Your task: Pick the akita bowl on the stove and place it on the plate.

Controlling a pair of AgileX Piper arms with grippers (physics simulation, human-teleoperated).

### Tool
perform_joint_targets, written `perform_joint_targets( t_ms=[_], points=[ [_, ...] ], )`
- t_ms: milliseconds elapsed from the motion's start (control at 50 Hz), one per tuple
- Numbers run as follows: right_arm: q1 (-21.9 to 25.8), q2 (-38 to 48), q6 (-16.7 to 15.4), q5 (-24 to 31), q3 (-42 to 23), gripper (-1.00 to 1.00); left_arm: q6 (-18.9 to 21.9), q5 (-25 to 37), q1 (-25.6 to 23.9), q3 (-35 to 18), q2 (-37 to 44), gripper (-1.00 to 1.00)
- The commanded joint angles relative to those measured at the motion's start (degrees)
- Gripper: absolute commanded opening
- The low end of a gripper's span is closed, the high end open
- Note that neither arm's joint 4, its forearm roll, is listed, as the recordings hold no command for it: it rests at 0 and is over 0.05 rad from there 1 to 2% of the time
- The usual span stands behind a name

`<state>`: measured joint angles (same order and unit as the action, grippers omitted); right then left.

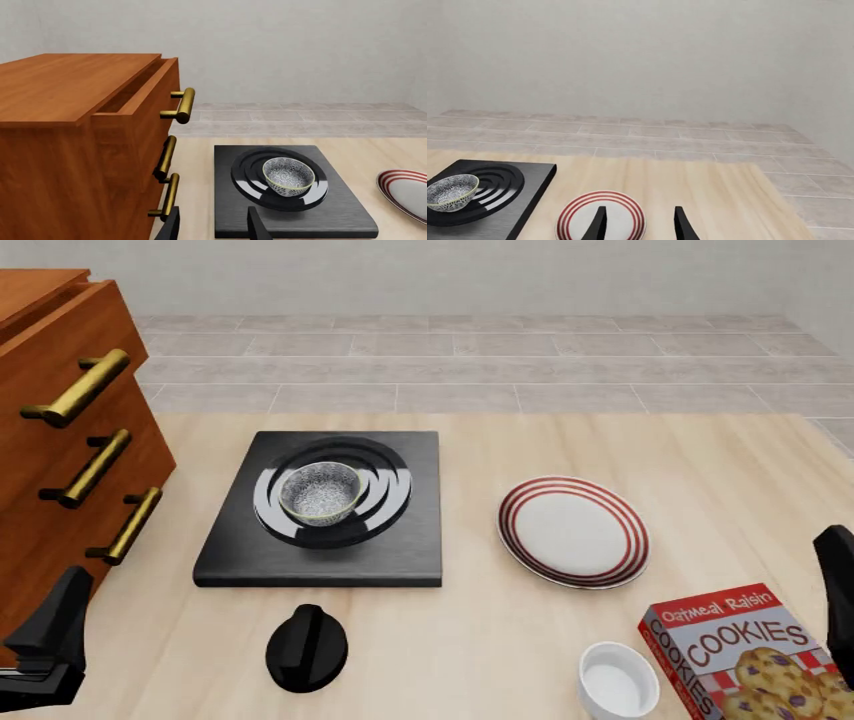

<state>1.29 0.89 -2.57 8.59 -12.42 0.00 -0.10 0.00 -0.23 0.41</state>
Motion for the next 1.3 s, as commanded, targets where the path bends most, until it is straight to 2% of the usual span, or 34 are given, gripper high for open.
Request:
perform_joint_targets(
  t_ms=[20,80,120,280,340,440,560,640,780,820,880,920,980,1020,1100,1220,1300],
  points=[
    [3.39,4.87,-0.15,4.66,-9.08,1.0,0.0,-0.01,0.0,-0.01,0.02,1.0],
    [5.76,9.49,3.29,4.05,-11.09,1.0,0.0,-0.01,0.0,-0.01,0.02,1.0],
    [8.05,15.26,1.23,2.59,-11.3,1.0,0.0,-0.01,0.0,-0.01,0.02,1.0],
    [12.82,19.83,0.53,3.33,-15.71,1.0,0.0,-0.01,0.0,-0.01,0.02,1.0],
    [14.63,23.83,-0.29,0.94,-15.56,1.0,0.0,-0.01,0.0,-0.01,0.02,1.0],
    [15.72,27.48,-0.18,-0.69,-16.61,1.0,0.0,-0.01,0.0,-0.01,0.02,1.0],
    [19.75,35.85,-0.12,-6.14,-16.1,1.0,0.0,-0.01,0.0,-0.01,0.02,1.0],
    [22.56,41.9,1.15,-9.25,-16.17,1.0,0.0,-0.01,0.0,-0.01,0.02,1.0],
    [25.33,50.13,1.21,-14.37,-16.81,1.0,0.0,-0.01,0.0,-0.01,0.02,1.0],
    [24.87,50.2,1.03,-14.26,-17.31,1.0,0.0,-0.01,0.0,-0.01,0.02,1.0],
    [24.91,52.81,-0.11,-14.38,-20.0,1.0,0.0,-0.01,0.0,-0.01,0.02,1.0],
    [26.03,56.34,-2.22,-16.58,-20.07,1.0,0.0,-0.01,0.0,-0.01,0.02,1.0],
    [25.97,58.15,-2.04,-18.57,-19.72,1.0,0.0,-0.01,0.0,-0.01,0.02,1.0],
    [26.88,60.81,-4.43,-20.51,-19.6,1.0,0.0,-0.01,0.0,-0.01,0.02,1.0],
    [27.78,64.98,-2.62,-23.18,-20.07,1.0,0.0,-0.01,0.0,-0.01,0.02,1.0],
    [27.98,67.58,-2.38,-25.34,-20.59,1.0,0.0,-0.01,0.0,-0.01,0.02,1.0],
    [30.02,71.45,-3.06,-26.87,-22.31,1.0,0.0,-0.01,0.0,-0.01,0.02,1.0]
  ],
)
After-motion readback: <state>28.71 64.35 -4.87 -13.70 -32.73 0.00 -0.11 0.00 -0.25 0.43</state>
